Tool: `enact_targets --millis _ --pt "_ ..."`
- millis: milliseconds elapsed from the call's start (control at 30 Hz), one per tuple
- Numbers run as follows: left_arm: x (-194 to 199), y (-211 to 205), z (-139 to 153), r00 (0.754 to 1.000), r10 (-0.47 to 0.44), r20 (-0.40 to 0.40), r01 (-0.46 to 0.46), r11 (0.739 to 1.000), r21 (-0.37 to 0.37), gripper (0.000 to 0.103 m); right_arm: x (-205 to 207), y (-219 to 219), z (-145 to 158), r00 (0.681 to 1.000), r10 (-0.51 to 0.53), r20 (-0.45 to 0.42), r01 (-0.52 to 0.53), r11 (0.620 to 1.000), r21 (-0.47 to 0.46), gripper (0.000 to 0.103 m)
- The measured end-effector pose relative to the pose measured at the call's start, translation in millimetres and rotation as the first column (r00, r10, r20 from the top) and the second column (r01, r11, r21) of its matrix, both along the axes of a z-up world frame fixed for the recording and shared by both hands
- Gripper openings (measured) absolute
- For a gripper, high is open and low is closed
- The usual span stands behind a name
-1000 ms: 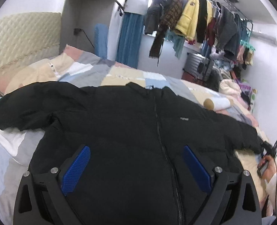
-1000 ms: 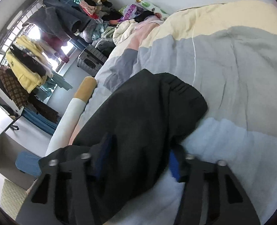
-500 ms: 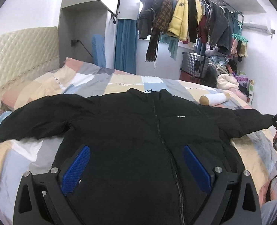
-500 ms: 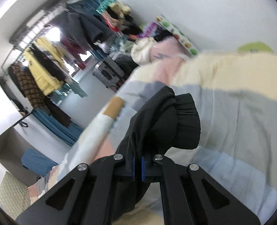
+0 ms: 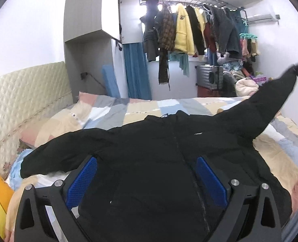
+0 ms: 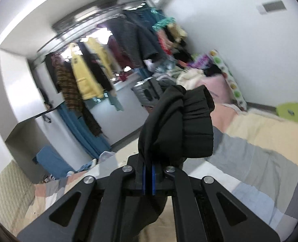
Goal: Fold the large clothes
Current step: 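Fold the held sleeve across the jacket body and open the right gripper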
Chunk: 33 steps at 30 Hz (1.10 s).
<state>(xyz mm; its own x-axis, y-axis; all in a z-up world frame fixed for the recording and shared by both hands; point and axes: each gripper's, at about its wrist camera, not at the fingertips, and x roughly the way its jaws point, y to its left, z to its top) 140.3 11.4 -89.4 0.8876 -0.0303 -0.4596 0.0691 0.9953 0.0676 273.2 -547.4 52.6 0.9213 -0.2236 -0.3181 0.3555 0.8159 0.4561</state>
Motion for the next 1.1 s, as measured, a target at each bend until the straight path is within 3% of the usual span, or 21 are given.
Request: enact_targets --millis 67,167,233,500,633,767,967,1100 --pt "-1 -1 -4 1.0 0.013 -0.004 -0.013 1.0 -0.014 0.1 6 25 16 1.0 0.026 -0.003 -0.026 0.999 -0.036 0.004" --pt "8 8 -18 0.996 -0.008 -0.088 -0.003 0.992 -0.123 0.1 16 64 38 0.997 0.075 0.018 -0.073 0.995 -0.072 0.004" --pt "11 16 -21 0.994 -0.005 -0.114 -0.013 0.987 -0.158 0.1 23 93 49 0.995 0.098 0.014 -0.095 0.989 -0.109 0.004" --pt "17 51 -22 0.992 0.084 -0.097 -0.1 0.981 -0.168 0.1 51 200 61 0.986 0.163 -0.011 -0.162 0.96 -0.228 0.004" --pt "24 68 -28 0.99 0.1 -0.103 -0.119 0.974 -0.195 0.1 60 280 50 0.975 0.216 -0.043 -0.216 0.899 -0.381 0.004" --pt "27 82 -34 0.988 0.128 -0.081 -0.141 0.975 -0.17 0.1 70 354 33 0.948 0.311 -0.074 -0.311 0.844 -0.436 0.004" --pt "39 99 -46 0.986 0.162 -0.044 -0.166 0.981 -0.098 0.1 83 436 -19 0.887 0.448 -0.113 -0.451 0.786 -0.423 0.004" --pt "46 113 -53 0.985 0.166 -0.047 -0.17 0.98 -0.1 0.1 95 474 -62 0.841 0.521 -0.147 -0.535 0.758 -0.373 0.004"
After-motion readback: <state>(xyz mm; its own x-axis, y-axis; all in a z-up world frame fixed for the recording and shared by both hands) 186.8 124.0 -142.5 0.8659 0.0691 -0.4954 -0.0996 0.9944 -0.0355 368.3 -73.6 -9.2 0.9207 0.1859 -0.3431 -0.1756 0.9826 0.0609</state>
